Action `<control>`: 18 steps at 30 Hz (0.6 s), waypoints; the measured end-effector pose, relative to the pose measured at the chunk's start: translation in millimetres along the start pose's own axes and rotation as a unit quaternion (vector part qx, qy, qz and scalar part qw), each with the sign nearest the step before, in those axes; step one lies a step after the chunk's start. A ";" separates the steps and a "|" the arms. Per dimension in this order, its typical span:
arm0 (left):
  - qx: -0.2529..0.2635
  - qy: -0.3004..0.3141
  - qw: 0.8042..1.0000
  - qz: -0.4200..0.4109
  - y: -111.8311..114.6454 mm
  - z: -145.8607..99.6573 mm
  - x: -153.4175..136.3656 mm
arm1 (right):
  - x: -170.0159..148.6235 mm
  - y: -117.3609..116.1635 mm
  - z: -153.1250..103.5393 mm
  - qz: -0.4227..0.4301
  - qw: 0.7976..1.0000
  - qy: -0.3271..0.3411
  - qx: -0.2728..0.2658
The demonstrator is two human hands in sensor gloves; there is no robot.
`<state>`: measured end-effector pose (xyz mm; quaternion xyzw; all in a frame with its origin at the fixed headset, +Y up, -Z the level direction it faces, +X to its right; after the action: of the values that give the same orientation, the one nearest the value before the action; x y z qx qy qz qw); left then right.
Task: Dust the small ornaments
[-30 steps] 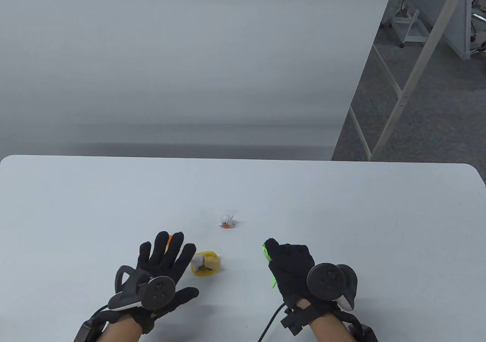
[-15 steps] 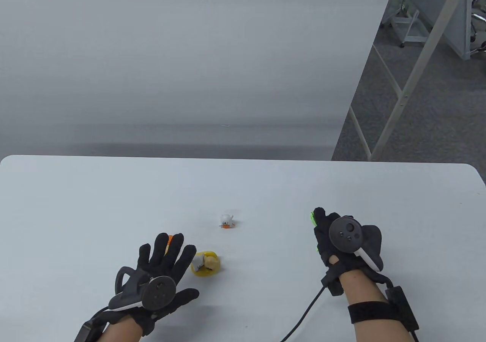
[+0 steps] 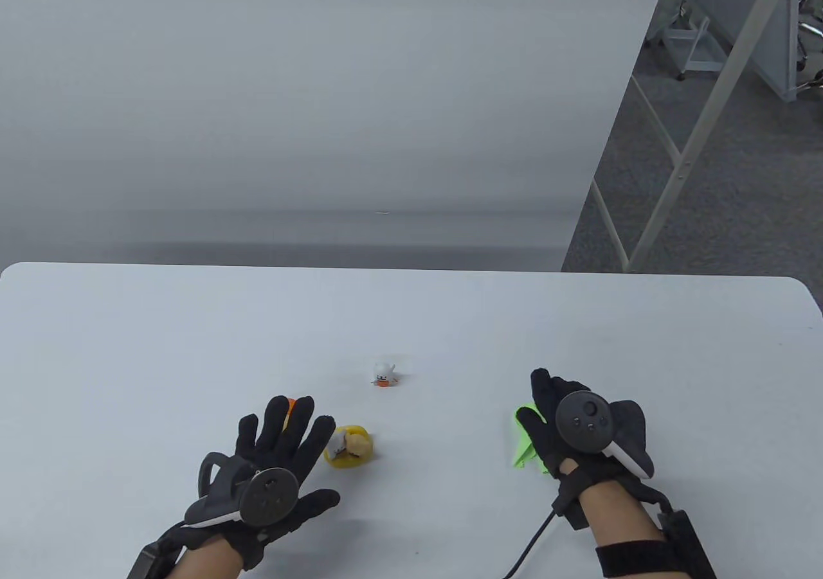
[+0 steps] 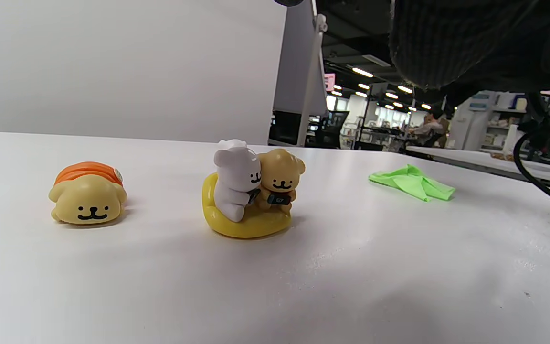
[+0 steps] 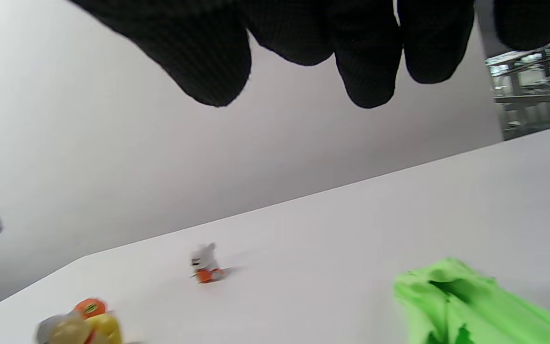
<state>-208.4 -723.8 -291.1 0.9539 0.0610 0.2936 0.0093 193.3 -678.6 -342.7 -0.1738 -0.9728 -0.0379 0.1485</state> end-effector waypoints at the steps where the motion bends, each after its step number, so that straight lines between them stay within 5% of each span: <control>1: 0.002 0.000 1.000 0.000 -0.7 -0.2 0.4 | 12.8 2.1 -5.2 -0.014 0.999 0.029 0.006; 10: -0.022 -0.014 1.000 -0.009 2.5 -1.1 0.4 | 76.6 -0.5 -37.7 -0.071 0.985 0.153 0.022; 18: -0.024 -0.010 1.000 -0.018 -0.7 -3.3 3.2 | 71.9 -38.0 -57.4 -0.077 0.982 0.169 0.028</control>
<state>-207.7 -722.8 -286.6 0.9550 0.0713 0.2853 0.0380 131.5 -697.9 -267.2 -0.0856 -0.9447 -0.0504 0.3124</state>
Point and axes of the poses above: the tracker on the back of each hand, its own x axis roughly to the thumb side, its own z axis roughly from the wrist to the fingertips, y = z × x, the point moved 1 cm from there along z, roughly from the wrist to the fingertips, and after that the axes turned 2 degrees about -z, right-handed, at the moved point
